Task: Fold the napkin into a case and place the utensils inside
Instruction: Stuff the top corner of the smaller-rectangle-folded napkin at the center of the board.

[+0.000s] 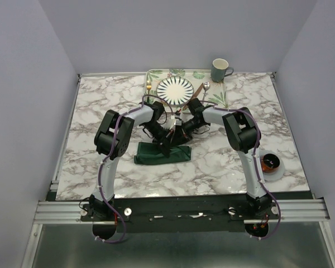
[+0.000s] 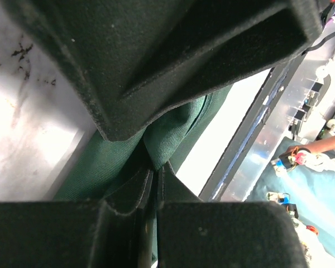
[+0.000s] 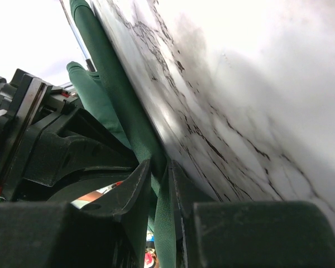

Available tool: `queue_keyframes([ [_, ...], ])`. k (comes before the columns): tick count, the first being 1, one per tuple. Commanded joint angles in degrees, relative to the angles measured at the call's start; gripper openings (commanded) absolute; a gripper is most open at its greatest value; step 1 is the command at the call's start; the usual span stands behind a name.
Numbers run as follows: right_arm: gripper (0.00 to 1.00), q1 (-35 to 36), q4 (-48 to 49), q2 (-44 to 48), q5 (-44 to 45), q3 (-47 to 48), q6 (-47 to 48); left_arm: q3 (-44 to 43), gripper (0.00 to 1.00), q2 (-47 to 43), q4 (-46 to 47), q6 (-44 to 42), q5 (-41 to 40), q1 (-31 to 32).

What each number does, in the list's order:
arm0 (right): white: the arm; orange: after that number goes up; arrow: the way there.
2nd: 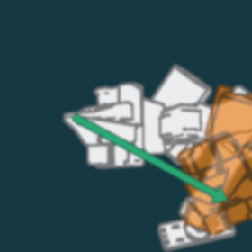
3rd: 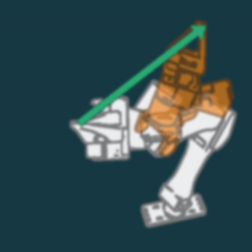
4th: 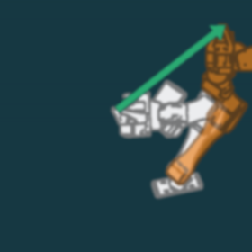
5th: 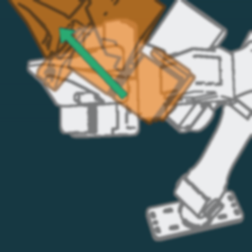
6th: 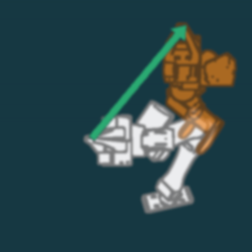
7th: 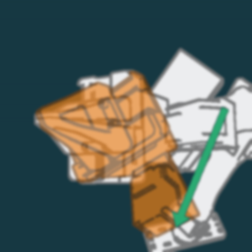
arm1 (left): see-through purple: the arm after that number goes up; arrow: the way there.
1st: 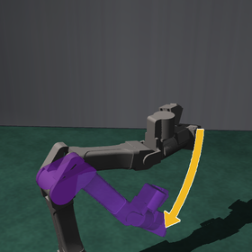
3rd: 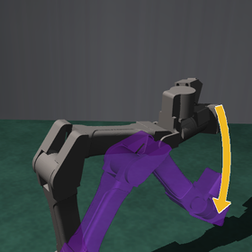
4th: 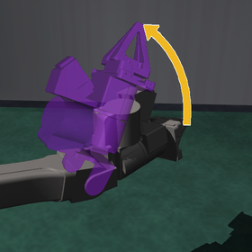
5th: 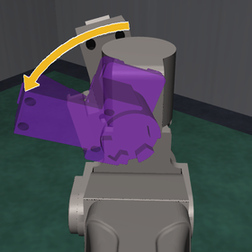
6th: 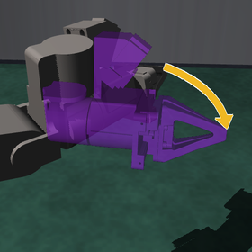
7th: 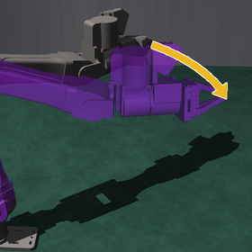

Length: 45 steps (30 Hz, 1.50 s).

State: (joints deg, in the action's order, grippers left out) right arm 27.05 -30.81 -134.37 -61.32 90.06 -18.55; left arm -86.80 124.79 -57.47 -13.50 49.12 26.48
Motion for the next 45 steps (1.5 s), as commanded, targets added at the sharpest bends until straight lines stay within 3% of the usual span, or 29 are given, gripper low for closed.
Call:
queue_keyframes([
  [1,0.27,2.57,-3.21,-2.13,1.64,0.47,3.78,-3.55,0.12,0.63,4.21,0.4,0.0,1.56],
  [4,0.27,2.57,-3.29,-2.13,1.29,0.55,3.87,-3.46,0.11,-0.34,4.3,-0.48,0.01,2.26],
  [10,0.26,2.48,-3.29,-2.57,-1.16,1.43,3.69,-1.79,0.0,-0.87,4.91,-2.67,-0.96,2.61],
  [27,0.24,2.57,-4.96,-2.66,-4.16,1.61,6.59,-3.46,0.0,-2.0,5.79,-5.66,-2.19,3.49],
  [35,0.25,2.31,-4.96,-1.87,-5.3,1.7,7.12,-0.56,0.04,-3.77,8.77,-4.17,-3.86,4.37],
  [45,0.26,0.11,-5.4,-1.69,-5.65,1.79,7.03,3.92,0.0,-5.35,13.35,-4.26,-7.02,4.28],
])
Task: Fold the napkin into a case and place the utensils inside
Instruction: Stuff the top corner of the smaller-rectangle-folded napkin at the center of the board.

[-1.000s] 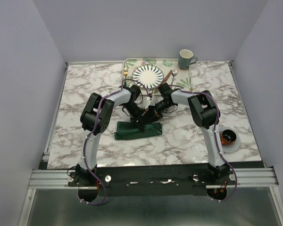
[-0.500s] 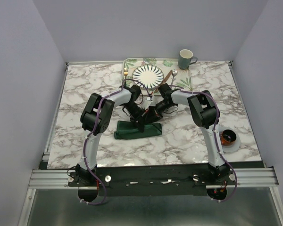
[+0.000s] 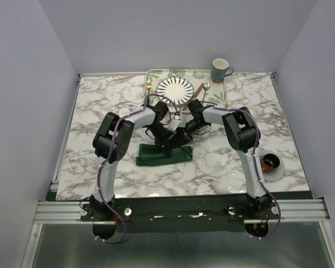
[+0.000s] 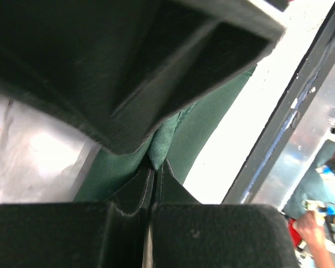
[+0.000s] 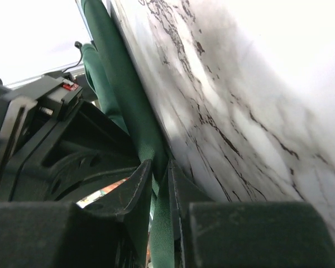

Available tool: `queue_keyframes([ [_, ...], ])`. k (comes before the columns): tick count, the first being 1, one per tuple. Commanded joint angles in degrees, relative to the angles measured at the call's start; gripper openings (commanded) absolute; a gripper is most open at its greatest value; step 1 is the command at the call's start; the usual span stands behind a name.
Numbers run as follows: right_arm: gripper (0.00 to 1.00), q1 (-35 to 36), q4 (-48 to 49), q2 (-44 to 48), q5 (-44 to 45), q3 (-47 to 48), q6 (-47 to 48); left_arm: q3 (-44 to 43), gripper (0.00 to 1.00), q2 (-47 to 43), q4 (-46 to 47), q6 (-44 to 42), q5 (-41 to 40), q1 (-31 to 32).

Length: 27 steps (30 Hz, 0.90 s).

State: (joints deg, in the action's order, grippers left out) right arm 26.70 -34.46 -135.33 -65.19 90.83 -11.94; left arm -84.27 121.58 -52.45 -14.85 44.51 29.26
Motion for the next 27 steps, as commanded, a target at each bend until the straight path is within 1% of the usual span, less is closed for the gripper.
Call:
queue_keyframes([
  [1,0.27,0.46,-1.75,-0.64,-1.78,0.93,0.43,1.74,0.0,-2.22,8.32,-2.82,-2.41,1.51],
  [2,0.3,0.2,-1.67,-0.29,-1.61,0.76,0.61,1.91,0.0,-2.14,8.32,-2.81,-2.41,1.51],
  [5,0.35,-0.33,-1.49,0.5,-1.26,0.75,1.4,2.53,0.0,-2.05,8.85,-2.55,-2.59,1.42],
  [12,0.35,-1.04,-1.66,-0.46,1.12,3.65,1.4,2.53,0.0,-1.35,9.2,-2.9,-2.94,1.51],
  [18,0.34,-0.24,-3.95,-1.17,2.7,3.04,3.77,0.78,0.0,-2.13,8.24,-3.96,-3.55,1.68],
  [27,0.25,0.72,-5.53,-2.31,3.84,2.95,5.18,-2.12,0.0,-1.87,6.31,-4.92,-4.87,2.73],
])
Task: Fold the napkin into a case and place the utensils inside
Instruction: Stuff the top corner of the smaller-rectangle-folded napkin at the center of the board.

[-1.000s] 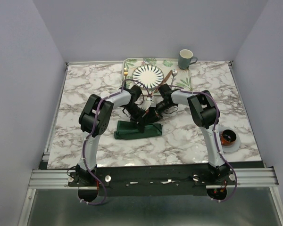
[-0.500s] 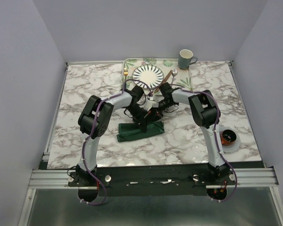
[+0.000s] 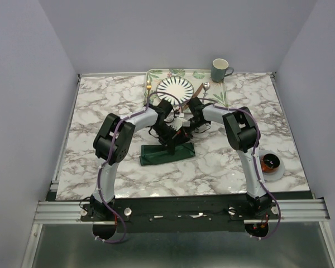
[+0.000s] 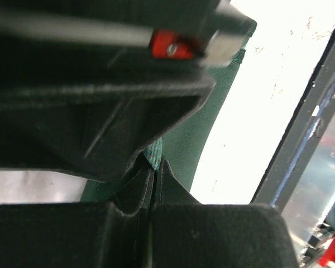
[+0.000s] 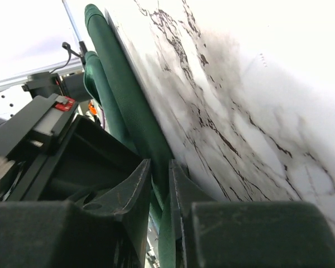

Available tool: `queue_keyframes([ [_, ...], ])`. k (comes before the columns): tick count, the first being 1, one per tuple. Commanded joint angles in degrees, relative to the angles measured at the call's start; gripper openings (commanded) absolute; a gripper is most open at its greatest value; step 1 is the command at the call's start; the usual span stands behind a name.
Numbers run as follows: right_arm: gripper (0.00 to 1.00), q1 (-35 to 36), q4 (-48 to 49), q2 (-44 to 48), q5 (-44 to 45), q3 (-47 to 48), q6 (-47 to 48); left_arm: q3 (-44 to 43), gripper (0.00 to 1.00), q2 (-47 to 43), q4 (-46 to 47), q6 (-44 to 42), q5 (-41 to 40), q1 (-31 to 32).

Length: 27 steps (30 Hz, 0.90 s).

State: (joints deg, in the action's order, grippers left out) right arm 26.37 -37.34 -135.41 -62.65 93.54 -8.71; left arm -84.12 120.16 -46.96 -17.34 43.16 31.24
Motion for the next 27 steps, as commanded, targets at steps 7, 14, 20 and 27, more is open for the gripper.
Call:
queue_keyframes([
  [7,0.22,1.32,-3.17,-1.87,0.95,0.07,3.26,-3.95,0.01,-0.63,-0.5,-3.22,-5.19,1.89],
  [14,0.2,1.49,-3.7,-1.61,0.16,0.07,4.14,-4.48,0.01,-0.45,-0.94,-5.68,-6.59,2.51],
  [20,0.2,1.58,-4.23,-0.82,-0.54,0.07,4.84,-4.21,0.01,1.57,-0.41,-7.7,-7.12,2.42],
  [27,0.2,1.84,-4.84,-0.81,-0.45,-0.2,5.46,-5.09,0.01,0.26,-0.76,-8.85,-7.47,3.64],
])
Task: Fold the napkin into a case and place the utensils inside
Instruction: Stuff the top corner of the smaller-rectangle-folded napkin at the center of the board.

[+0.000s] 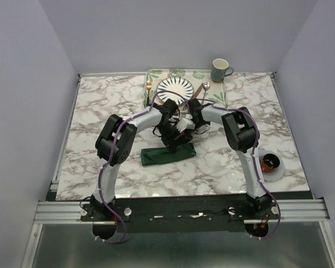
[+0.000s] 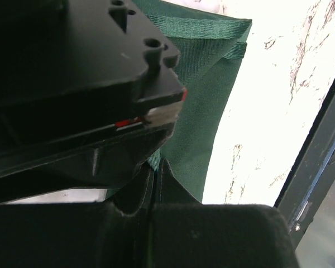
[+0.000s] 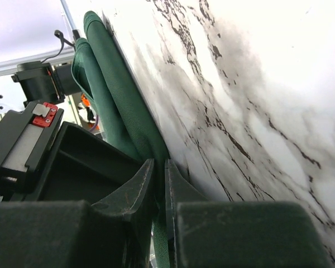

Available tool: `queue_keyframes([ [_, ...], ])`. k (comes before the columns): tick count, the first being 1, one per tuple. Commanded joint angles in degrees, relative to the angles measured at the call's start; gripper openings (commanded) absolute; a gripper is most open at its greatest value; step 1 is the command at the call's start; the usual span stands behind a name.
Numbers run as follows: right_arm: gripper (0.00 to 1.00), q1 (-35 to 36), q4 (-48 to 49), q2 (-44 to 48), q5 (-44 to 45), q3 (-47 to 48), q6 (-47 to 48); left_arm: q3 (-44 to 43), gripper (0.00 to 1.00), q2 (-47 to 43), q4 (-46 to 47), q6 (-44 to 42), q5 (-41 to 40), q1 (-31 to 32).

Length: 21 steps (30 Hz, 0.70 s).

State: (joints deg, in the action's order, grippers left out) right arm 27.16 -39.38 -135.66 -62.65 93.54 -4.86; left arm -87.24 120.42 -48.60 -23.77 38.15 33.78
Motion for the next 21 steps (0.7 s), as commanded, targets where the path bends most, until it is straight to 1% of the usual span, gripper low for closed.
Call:
queue_keyframes([
  [1,0.2,1.06,-2.81,-0.66,-0.37,-0.2,1.61,-2.4,0.01,-0.18,0.61,-2.42,-2.73,1.46],
  [8,0.2,1.23,-2.81,-0.23,-0.45,-0.46,2.31,-2.32,0.01,-1.5,0.08,-3.04,-5.37,3.13],
  [17,0.2,1.93,-2.64,0.57,-0.63,-1.69,2.67,-2.67,0.01,0.34,2.02,-5.32,-7.74,3.22],
  [19,0.2,1.93,-2.72,0.74,-0.54,-1.6,2.49,-2.15,0.02,0.87,2.28,-5.93,-7.92,3.22],
  [21,0.24,1.93,-2.81,0.83,-0.1,-1.17,2.4,-1.09,0.03,0.78,2.81,-6.2,-7.74,3.22],
])
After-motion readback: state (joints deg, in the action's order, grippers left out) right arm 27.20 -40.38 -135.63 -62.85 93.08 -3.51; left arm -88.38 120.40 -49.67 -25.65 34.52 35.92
